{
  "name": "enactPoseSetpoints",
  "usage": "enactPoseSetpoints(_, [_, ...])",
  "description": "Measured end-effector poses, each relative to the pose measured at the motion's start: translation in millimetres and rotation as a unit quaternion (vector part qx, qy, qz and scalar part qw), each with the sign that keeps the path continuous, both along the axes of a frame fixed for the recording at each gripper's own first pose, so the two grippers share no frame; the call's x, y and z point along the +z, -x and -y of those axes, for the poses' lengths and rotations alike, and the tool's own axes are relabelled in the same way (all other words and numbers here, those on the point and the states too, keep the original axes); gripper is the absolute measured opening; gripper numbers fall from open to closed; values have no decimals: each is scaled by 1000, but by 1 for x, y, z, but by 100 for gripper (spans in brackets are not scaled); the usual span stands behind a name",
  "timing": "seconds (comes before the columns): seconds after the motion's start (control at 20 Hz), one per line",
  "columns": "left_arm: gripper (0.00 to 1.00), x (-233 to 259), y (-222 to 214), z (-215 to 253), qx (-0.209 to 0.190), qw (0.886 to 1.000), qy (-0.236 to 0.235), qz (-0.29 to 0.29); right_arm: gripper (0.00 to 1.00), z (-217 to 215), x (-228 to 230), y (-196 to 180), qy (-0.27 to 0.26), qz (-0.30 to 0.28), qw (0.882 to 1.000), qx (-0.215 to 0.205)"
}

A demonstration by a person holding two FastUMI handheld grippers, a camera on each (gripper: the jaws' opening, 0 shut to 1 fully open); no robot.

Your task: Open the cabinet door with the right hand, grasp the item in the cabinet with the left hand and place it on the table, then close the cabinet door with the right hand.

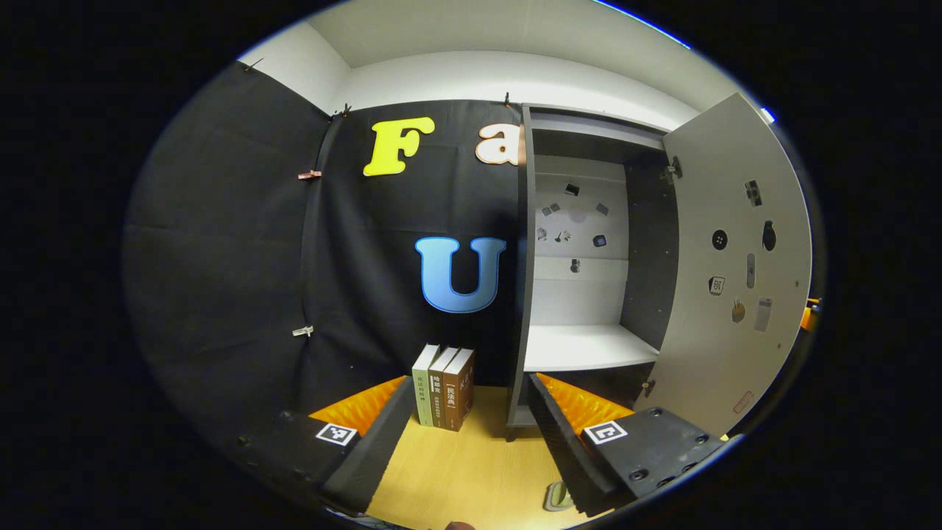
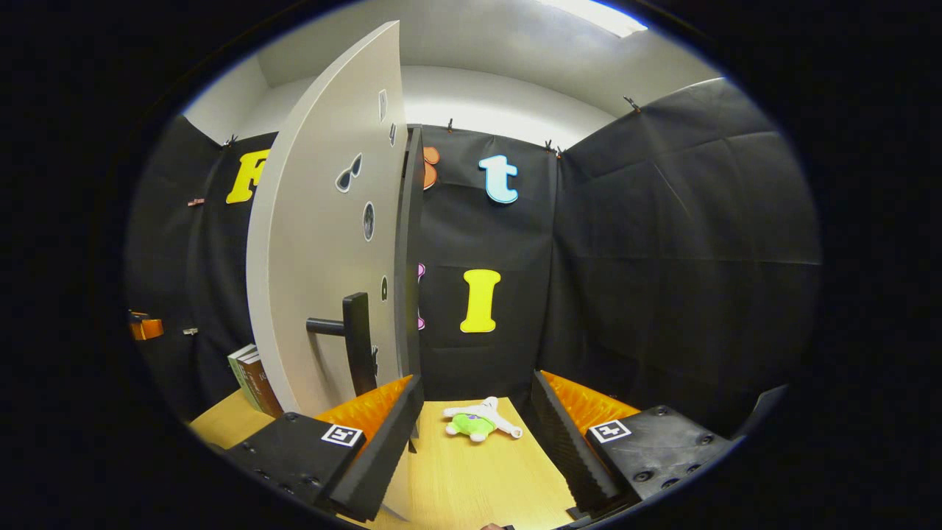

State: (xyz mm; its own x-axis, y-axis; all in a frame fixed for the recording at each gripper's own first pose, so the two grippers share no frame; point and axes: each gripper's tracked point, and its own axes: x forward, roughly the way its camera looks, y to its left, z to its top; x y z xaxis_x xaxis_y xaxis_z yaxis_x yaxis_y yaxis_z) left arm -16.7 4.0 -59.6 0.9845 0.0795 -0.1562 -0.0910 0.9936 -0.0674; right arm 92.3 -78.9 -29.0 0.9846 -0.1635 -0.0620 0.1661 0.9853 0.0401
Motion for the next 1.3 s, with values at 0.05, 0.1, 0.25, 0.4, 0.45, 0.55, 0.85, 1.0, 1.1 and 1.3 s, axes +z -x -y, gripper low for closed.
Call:
enactPoseSetpoints(0.05, [96, 0, 1, -1, -2, 1000, -2, 1, 96, 0, 0, 1, 1, 0, 1000, -3])
enactPoseSetpoints(0.1, [96, 1, 2, -3, -4, 1000, -5, 2, 95, -1, 0, 1, 0, 1, 1000, -6])
enactPoseSetpoints(0.25, [96, 5, 1, -6, -12, 1000, -9, 5, 95, -4, 0, 2, -4, -1, 1000, -14])
enactPoseSetpoints(0.4, [96, 11, 0, -6, -27, 1000, -9, 9, 95, -8, 0, 4, -5, -1, 1000, -21])
enactPoseSetpoints(0.45, [96, 14, 0, -6, -32, 999, -12, 12, 96, -10, 1, 4, -5, 0, 1000, -21])
enactPoseSetpoints(0.55, [96, 16, -1, -7, -40, 999, -14, 17, 95, -16, 0, 5, -7, 1, 1000, -20])
enactPoseSetpoints(0.85, [96, 13, 0, -18, -56, 998, -20, 16, 95, -28, 4, 7, 20, 6, 1000, -18])
enactPoseSetpoints(1.0, [96, 15, 0, -24, -59, 998, -25, 20, 96, -40, 4, 5, 9, 3, 1000, -10])
enactPoseSetpoints(1.1, [96, 14, 2, -29, -62, 998, -28, 20, 96, -48, 3, 2, 1, 2, 1000, -2])
enactPoseSetpoints(1.3, [96, 9, 3, -40, -60, 998, -27, 16, 96, -62, 3, -4, -1, 4, 1000, 14])
